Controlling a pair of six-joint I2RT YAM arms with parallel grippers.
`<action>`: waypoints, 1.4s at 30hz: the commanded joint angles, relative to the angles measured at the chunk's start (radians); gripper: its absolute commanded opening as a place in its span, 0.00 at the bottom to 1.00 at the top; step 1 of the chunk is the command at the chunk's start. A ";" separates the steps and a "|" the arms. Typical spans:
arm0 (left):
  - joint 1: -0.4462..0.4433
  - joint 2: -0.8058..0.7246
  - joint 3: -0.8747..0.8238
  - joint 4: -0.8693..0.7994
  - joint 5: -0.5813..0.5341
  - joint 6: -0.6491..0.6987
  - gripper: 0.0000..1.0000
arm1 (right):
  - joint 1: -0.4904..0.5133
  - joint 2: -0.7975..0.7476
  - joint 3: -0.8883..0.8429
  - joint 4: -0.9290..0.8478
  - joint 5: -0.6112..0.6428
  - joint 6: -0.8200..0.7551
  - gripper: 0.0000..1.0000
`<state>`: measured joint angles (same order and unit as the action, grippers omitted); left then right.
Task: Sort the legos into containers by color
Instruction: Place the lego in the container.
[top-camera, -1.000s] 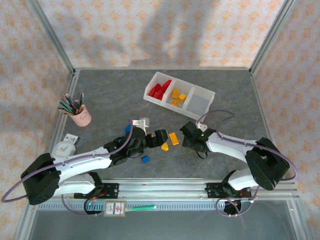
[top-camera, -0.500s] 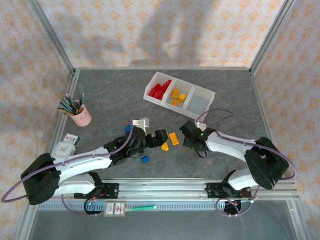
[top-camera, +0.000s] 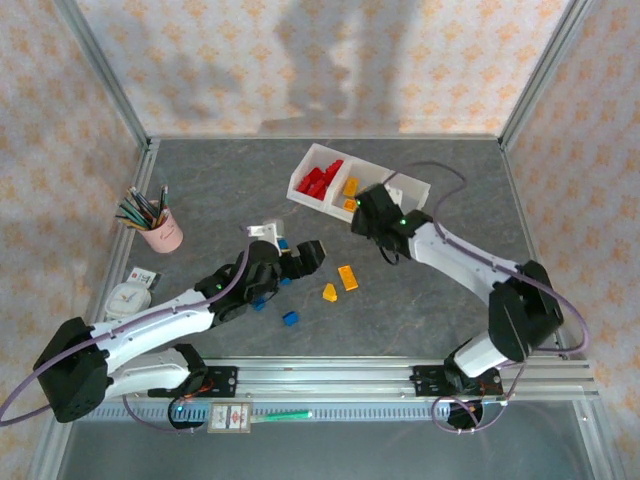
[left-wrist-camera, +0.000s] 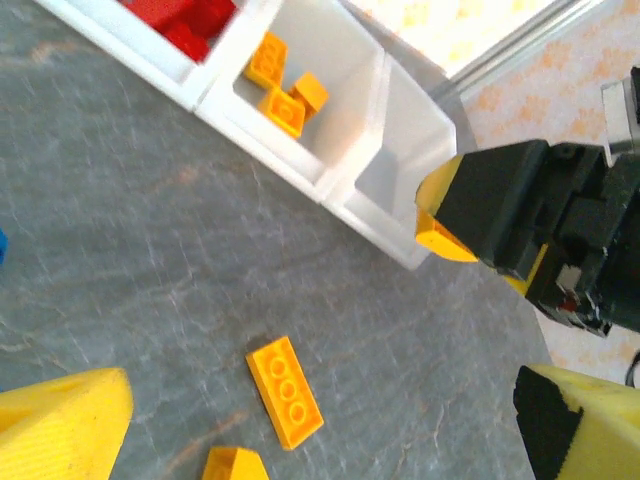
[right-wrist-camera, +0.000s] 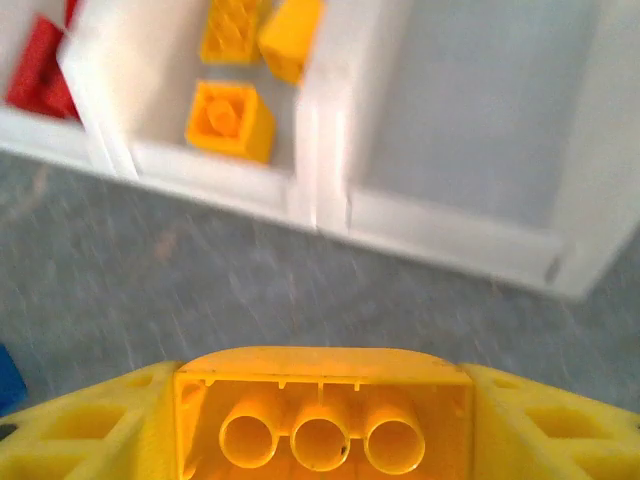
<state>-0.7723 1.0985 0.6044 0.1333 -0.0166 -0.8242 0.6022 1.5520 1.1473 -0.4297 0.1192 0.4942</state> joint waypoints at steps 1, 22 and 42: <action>0.036 -0.019 0.044 -0.053 -0.014 0.052 0.99 | -0.037 0.117 0.113 0.035 0.004 -0.083 0.64; 0.114 0.044 0.084 -0.024 0.038 0.076 0.99 | -0.158 0.604 0.715 -0.033 0.016 -0.193 0.77; 0.114 -0.062 0.017 -0.054 0.072 0.032 0.99 | -0.034 0.228 0.330 0.041 -0.069 -0.163 0.77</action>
<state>-0.6647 1.0668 0.6449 0.1081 0.0368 -0.7837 0.5381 1.8427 1.5414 -0.3985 0.0586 0.3195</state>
